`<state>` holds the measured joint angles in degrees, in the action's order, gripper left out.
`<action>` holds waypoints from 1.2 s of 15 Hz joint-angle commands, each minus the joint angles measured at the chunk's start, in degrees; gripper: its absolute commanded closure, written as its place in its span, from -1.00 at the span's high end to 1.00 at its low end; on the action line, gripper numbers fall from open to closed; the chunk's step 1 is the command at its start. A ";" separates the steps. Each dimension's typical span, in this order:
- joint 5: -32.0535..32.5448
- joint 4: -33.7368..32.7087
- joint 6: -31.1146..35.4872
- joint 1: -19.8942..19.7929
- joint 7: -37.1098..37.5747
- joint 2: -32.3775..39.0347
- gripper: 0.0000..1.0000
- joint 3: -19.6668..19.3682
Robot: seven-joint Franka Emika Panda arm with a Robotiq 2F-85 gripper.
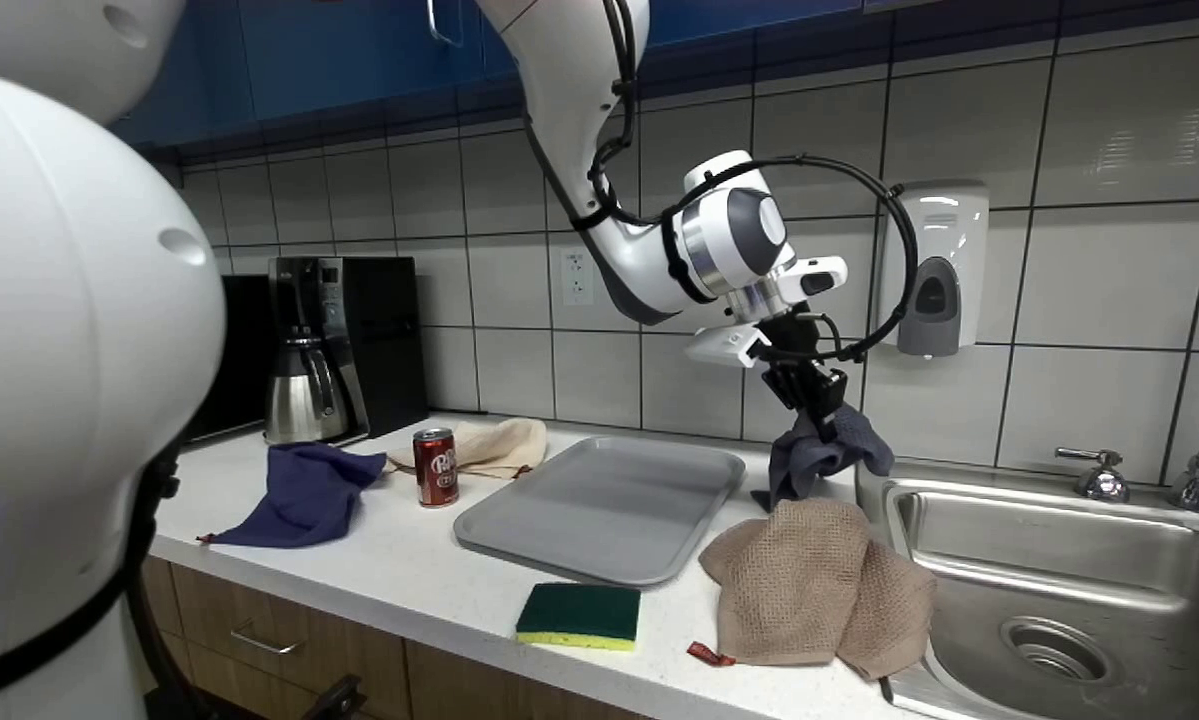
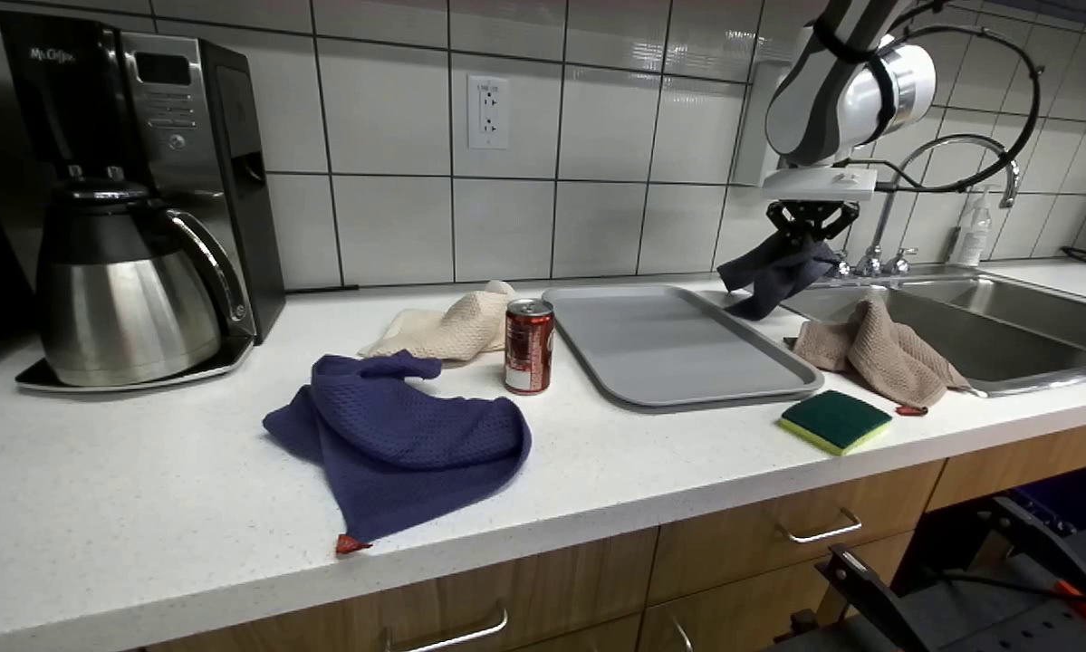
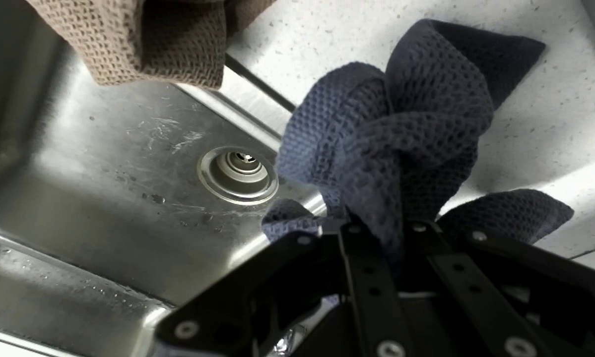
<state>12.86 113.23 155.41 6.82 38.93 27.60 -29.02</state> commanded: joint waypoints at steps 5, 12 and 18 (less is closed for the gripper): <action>0.06 -2.16 -2.56 -1.22 3.13 3.40 -0.95 1.13; -1.22 -4.45 -3.76 -1.87 2.29 6.83 -0.95 2.26; -1.75 -6.17 -5.55 -2.21 1.99 7.94 0.00 3.00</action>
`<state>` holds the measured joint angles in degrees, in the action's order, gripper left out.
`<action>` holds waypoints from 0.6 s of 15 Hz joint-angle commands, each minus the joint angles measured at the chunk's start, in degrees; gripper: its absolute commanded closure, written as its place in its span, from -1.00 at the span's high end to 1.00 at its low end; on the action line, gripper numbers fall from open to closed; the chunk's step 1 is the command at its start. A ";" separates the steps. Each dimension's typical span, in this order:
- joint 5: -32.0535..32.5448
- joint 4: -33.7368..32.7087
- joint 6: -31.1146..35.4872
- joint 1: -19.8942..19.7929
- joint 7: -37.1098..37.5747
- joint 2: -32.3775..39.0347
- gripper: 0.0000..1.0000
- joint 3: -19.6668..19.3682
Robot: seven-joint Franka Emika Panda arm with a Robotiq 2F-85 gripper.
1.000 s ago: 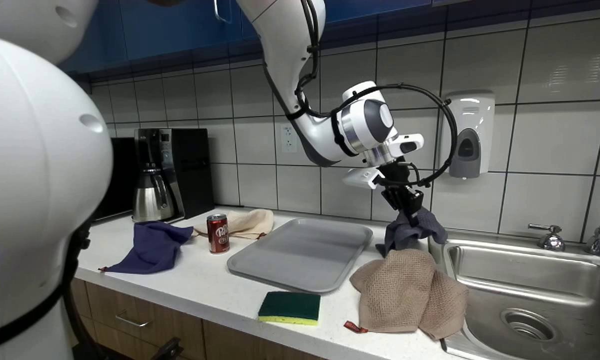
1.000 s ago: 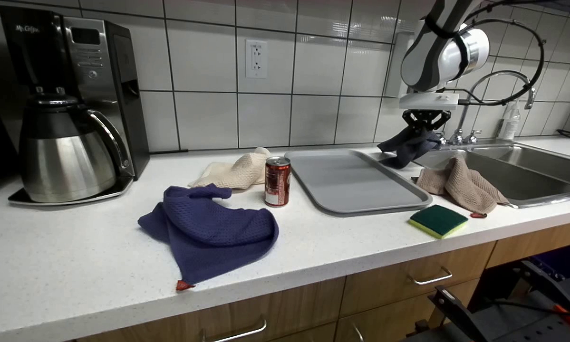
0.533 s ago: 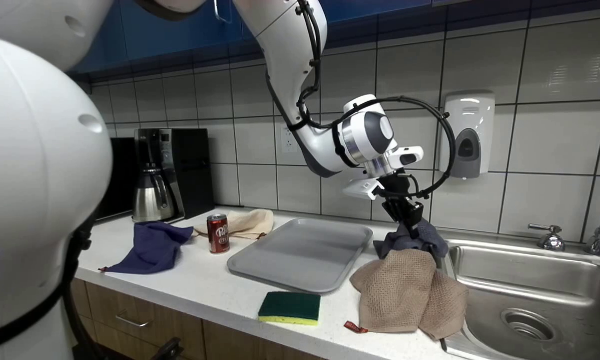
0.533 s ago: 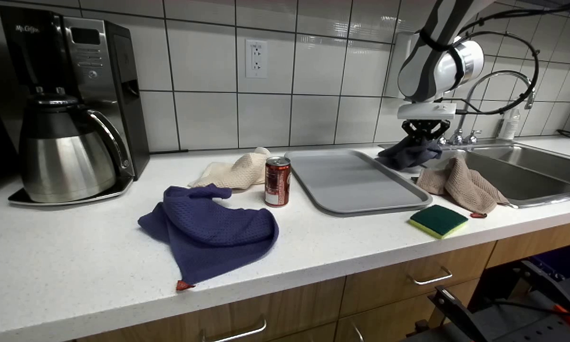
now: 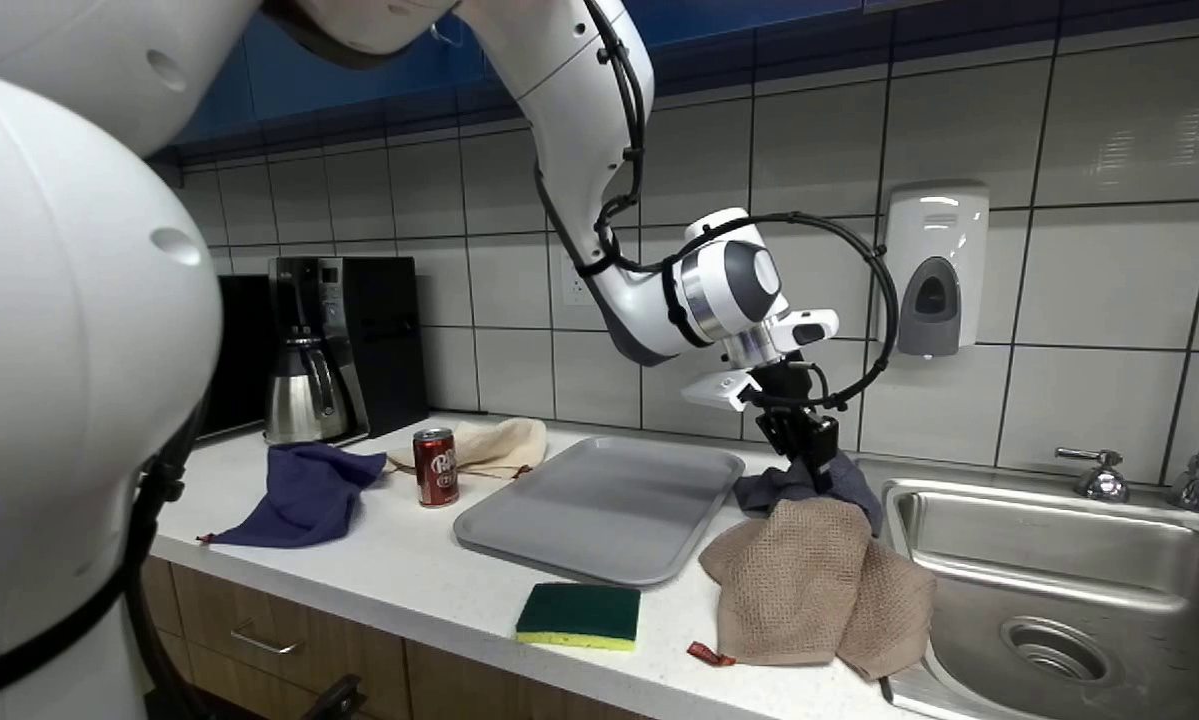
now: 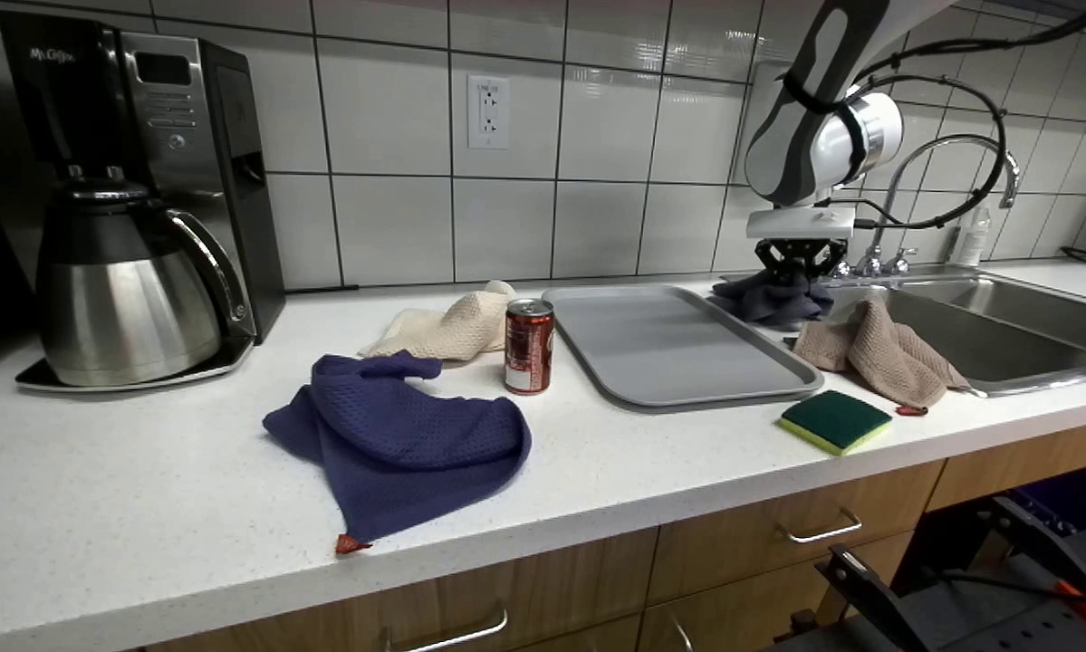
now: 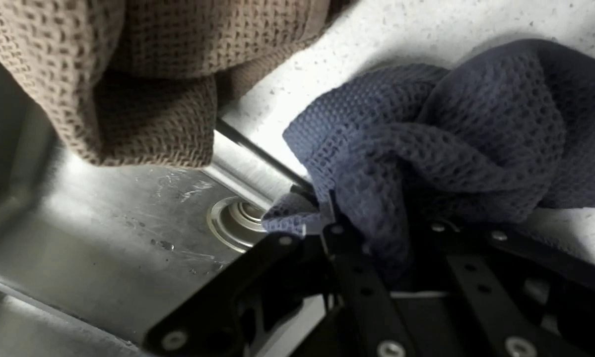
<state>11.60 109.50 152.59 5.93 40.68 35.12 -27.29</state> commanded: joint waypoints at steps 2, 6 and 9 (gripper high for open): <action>-0.31 -2.53 -2.88 -1.26 0.26 0.21 0.30 1.21; 0.00 -2.14 -2.54 -0.97 0.15 -0.69 0.90 1.18; 0.26 -1.71 -2.11 -0.72 -0.02 -1.51 1.00 1.22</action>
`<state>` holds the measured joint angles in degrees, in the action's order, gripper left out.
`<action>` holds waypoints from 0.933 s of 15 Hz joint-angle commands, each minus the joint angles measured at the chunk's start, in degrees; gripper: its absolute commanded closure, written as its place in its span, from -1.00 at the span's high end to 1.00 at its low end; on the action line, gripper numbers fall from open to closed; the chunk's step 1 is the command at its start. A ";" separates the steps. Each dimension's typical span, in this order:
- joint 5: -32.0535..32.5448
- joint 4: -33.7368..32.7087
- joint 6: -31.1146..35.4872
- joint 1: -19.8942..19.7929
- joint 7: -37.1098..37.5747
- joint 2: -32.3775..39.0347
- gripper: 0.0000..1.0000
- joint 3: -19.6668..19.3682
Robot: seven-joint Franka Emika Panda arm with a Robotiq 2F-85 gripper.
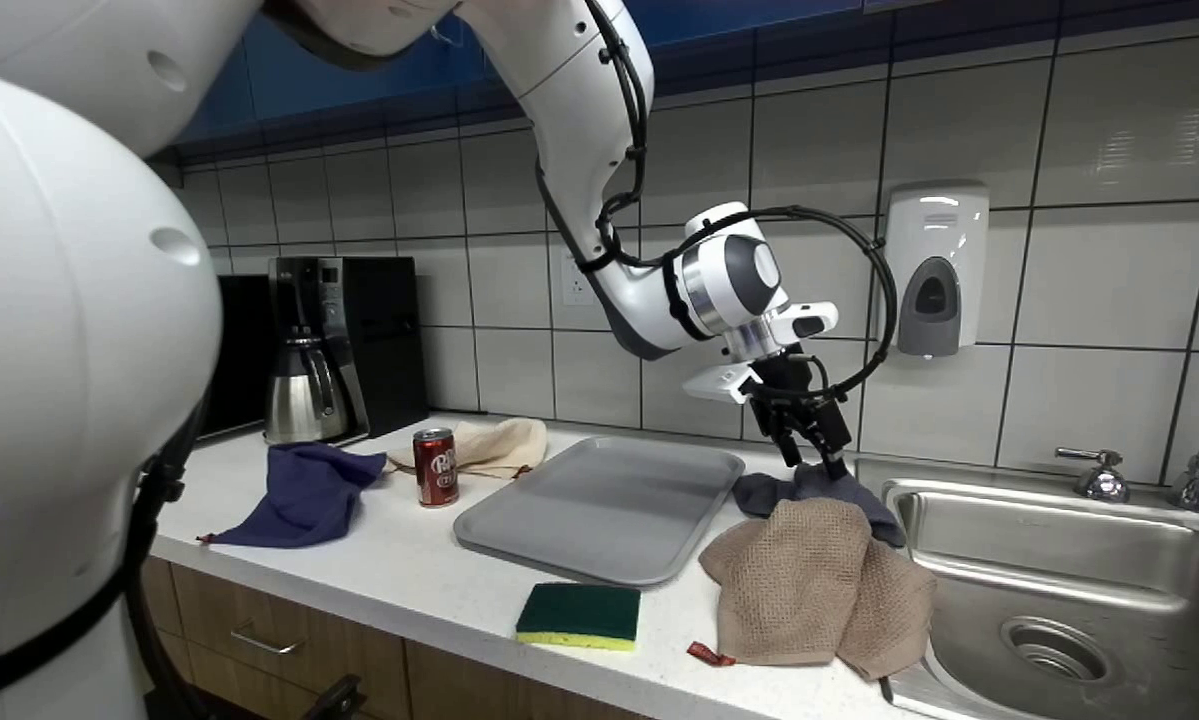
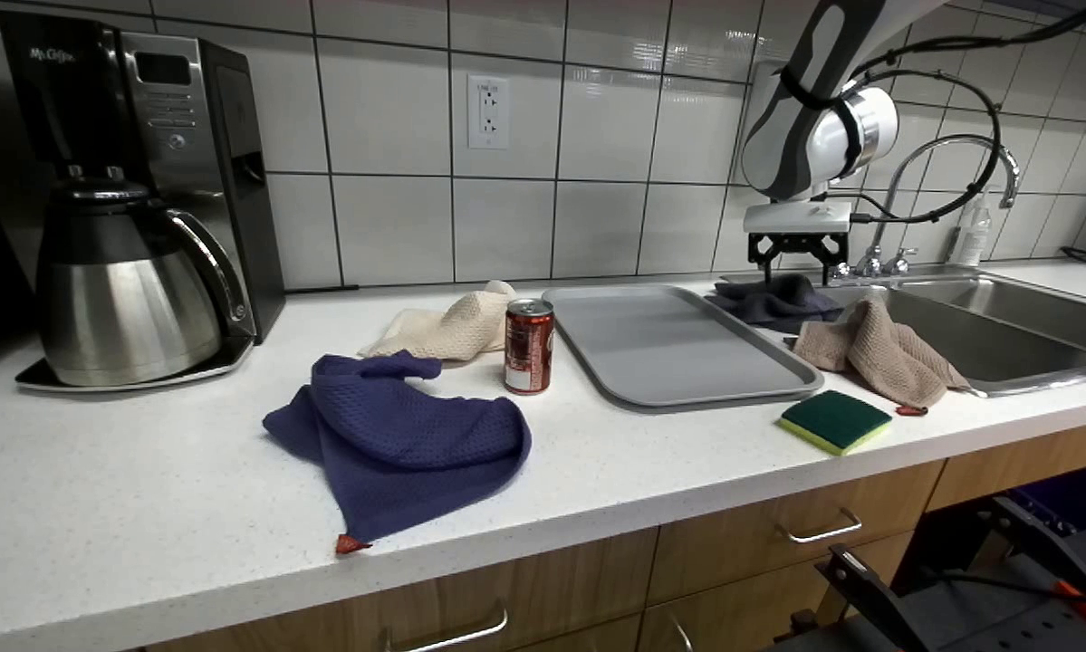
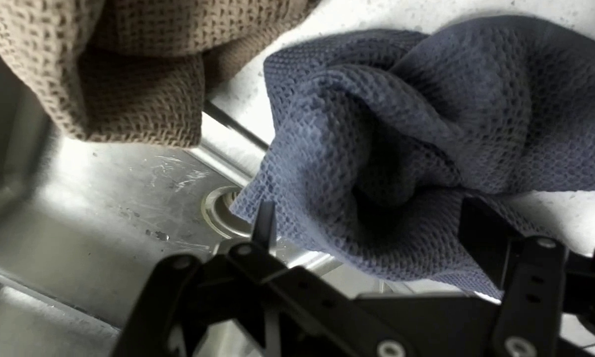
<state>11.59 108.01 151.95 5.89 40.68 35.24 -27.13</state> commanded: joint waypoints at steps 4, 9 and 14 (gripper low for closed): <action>0.70 0.94 -0.90 -0.33 -0.31 -3.19 1.00 1.38; 1.29 3.50 0.21 0.20 -1.27 -5.88 1.00 2.49; 1.60 7.17 0.99 0.41 -3.22 -9.54 1.00 4.72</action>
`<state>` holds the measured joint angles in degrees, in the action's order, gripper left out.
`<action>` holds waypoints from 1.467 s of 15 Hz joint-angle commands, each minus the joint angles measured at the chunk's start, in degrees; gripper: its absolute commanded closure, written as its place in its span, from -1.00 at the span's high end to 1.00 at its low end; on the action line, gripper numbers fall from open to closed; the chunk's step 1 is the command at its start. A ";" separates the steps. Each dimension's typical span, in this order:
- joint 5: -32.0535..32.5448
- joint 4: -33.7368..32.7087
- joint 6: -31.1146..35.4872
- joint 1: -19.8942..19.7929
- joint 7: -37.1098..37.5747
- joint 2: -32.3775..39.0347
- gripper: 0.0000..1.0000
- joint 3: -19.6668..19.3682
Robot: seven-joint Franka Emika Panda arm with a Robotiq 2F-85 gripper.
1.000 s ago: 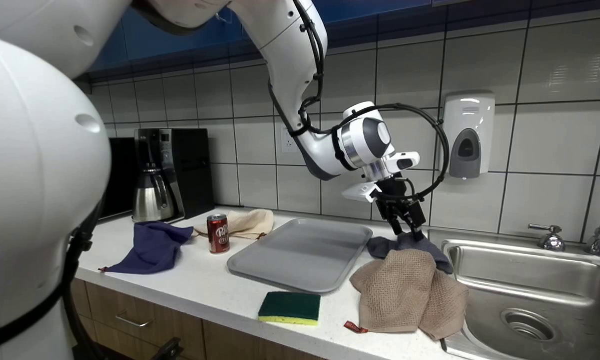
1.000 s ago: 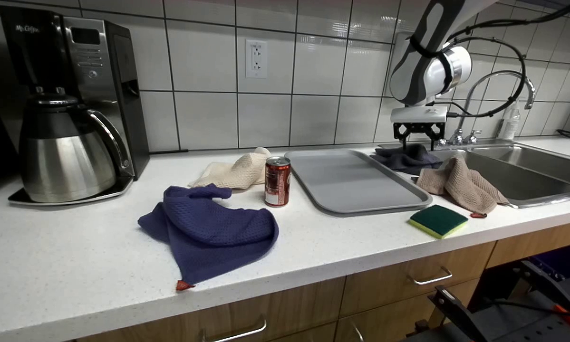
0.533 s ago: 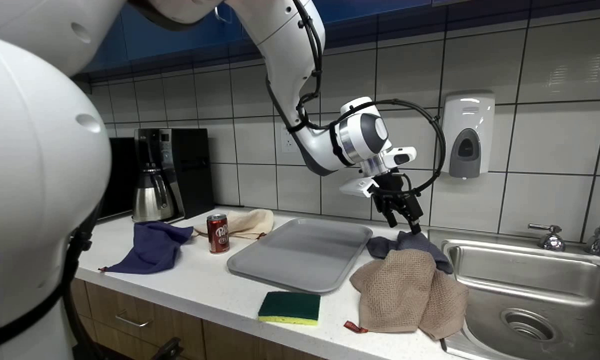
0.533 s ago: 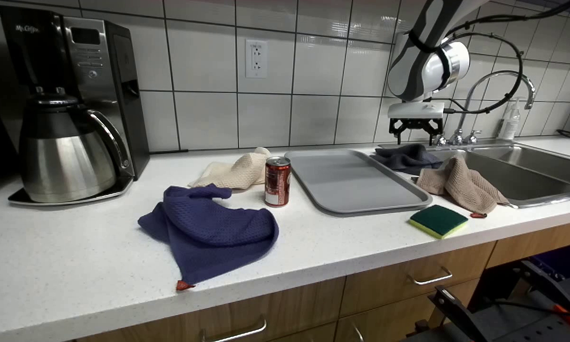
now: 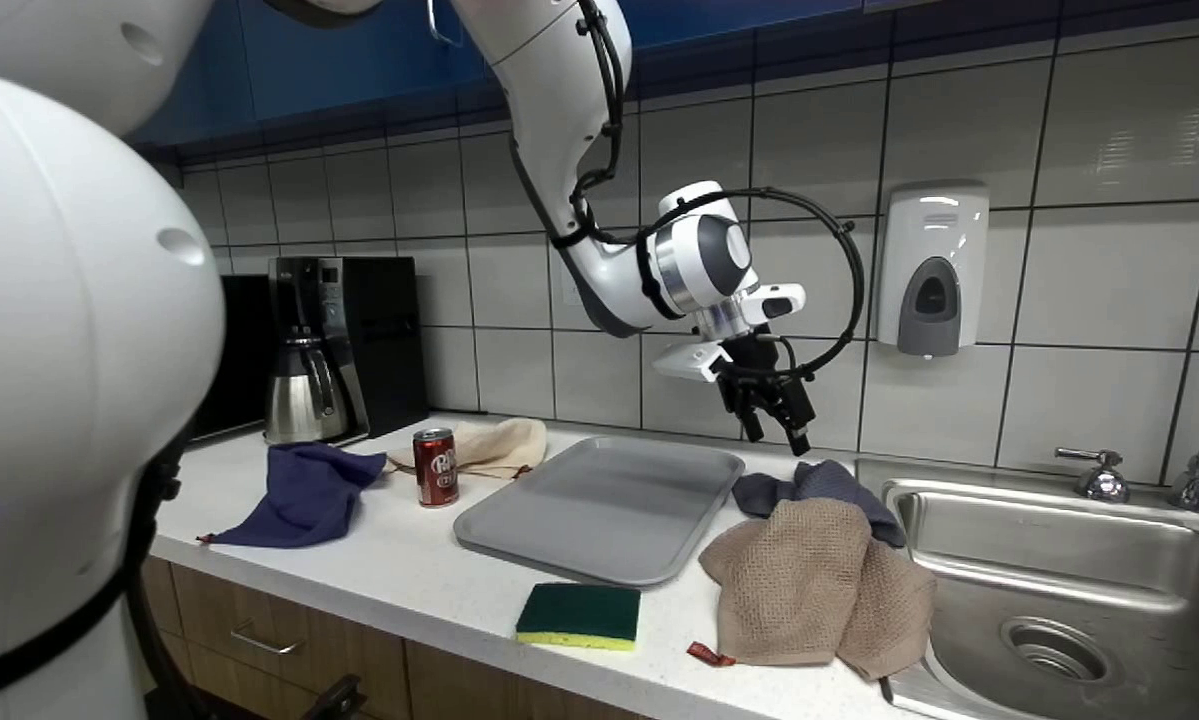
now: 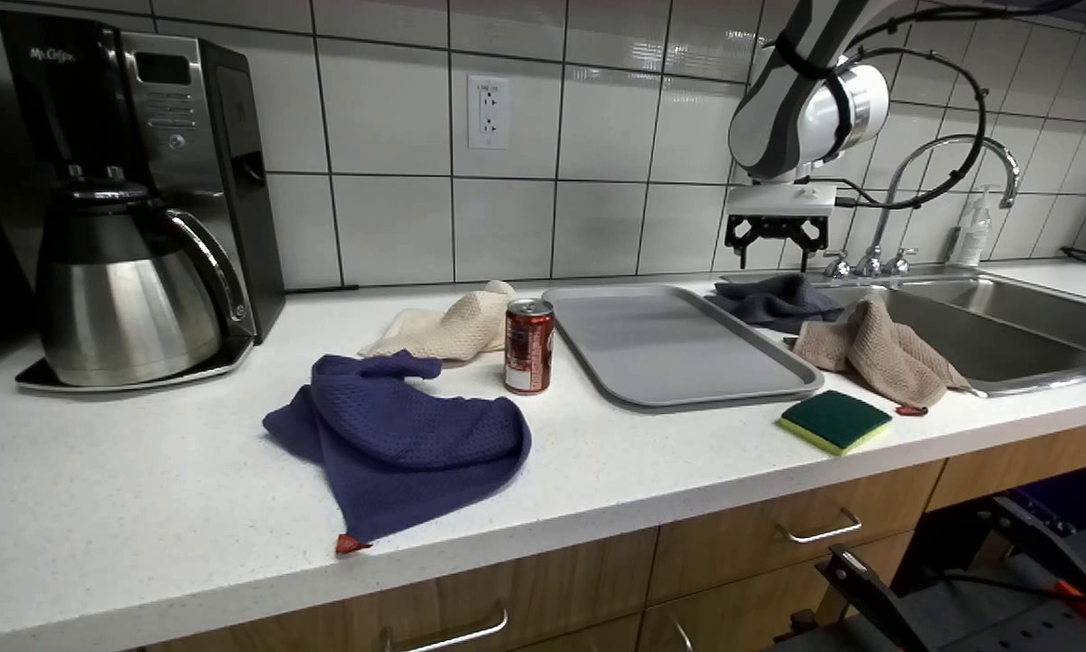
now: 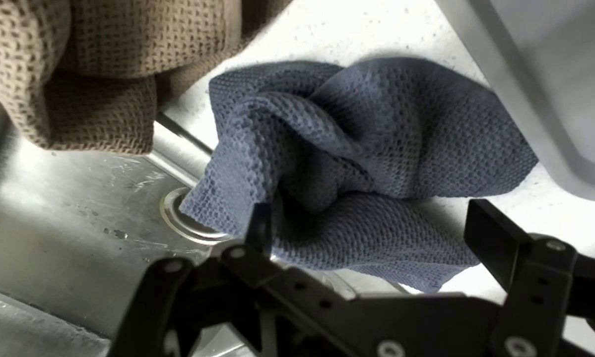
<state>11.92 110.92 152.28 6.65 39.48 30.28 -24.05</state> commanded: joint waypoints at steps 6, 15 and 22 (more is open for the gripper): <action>0.99 9.21 1.64 -0.61 -5.53 -9.57 1.00 4.54; 5.03 17.63 3.57 -0.23 -8.68 -18.71 1.00 6.68; 8.07 23.41 3.22 -1.73 -10.43 -25.85 1.00 9.99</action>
<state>18.38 130.21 155.08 6.83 31.02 9.36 -16.46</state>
